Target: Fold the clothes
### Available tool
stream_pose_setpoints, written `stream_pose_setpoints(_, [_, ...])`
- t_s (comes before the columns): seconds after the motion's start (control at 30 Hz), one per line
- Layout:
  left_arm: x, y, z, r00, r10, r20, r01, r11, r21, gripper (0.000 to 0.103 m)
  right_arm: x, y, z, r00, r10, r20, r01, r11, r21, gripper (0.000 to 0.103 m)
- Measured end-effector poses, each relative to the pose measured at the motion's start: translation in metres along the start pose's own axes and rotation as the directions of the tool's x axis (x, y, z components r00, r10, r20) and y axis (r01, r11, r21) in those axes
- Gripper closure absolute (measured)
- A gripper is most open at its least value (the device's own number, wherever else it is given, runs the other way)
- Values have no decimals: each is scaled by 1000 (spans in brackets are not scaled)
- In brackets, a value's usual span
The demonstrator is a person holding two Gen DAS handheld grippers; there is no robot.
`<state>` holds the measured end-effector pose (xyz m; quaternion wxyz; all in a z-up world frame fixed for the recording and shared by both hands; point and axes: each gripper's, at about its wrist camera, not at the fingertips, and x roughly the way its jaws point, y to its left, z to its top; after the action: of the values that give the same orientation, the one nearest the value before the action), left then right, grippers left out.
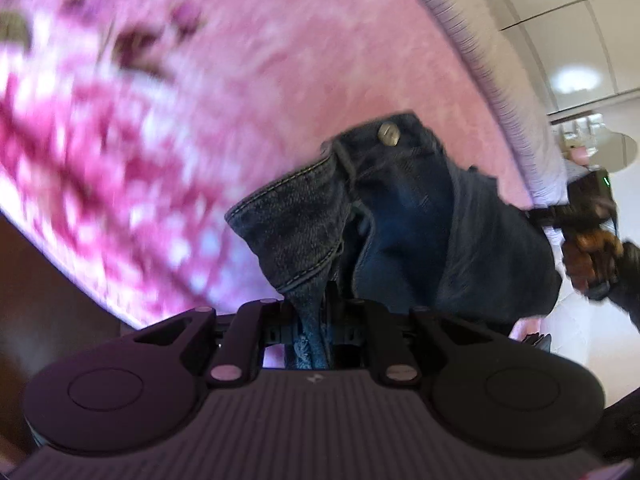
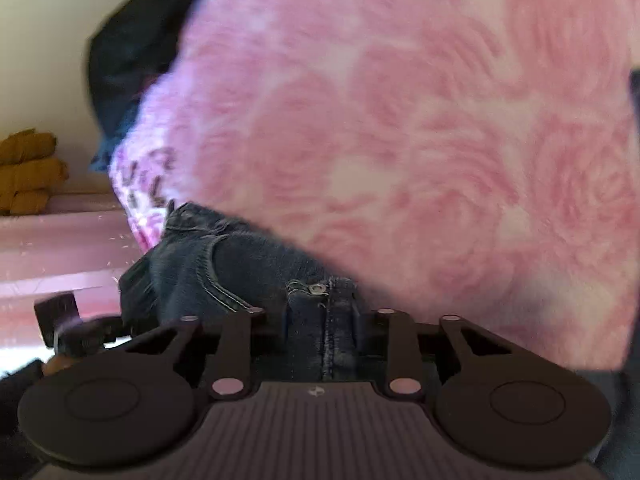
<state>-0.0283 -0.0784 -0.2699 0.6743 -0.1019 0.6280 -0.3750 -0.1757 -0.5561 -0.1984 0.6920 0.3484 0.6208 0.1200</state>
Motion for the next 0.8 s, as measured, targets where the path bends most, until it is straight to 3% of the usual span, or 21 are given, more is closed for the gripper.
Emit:
stream_pose_setpoints(0.1, [-21,-17,35,998,-21,63,15,995,96,95,-33,47,-25,990,35,137,-31,999,-28,80])
stream_pose_setpoints(0.17, [-34,-25,66,994,-41,102,24,987,161,95,-55,88,-44,964,69,256,-60,997,-45,82])
stream_pose_setpoints(0.3, [-76,-35,141,982,-90,166,28,939,344,95,-77,175,-78,890,76,449,-49,996,-71,83])
stream_pose_setpoints(0.4, [-126,-36,192,966,-123,227,4,886,463,95,-75,238,-93,812,86,577,-58,996,-67,83])
stream_pose_setpoints(0.5, [-195,-45,242,940,-155,303,-50,817,575,96,-61,304,-92,707,133,695,-110,991,-77,83])
stream_pose_setpoints(0.6, [-265,-80,291,899,-187,397,-151,717,680,96,-61,366,-84,587,194,786,-139,981,-138,83])
stream_pose_setpoints(0.7, [-303,-147,324,858,-262,441,-232,568,790,96,-82,400,-85,444,229,866,-135,973,-188,83])
stream_pose_setpoints(0.73, [-305,-175,332,852,-297,431,-236,517,823,96,-93,405,-89,387,224,894,-122,974,-191,83])
stream_pose_setpoints(0.8, [-291,-231,344,844,-367,390,-226,415,881,96,-112,404,-100,297,185,937,-76,983,-170,84])
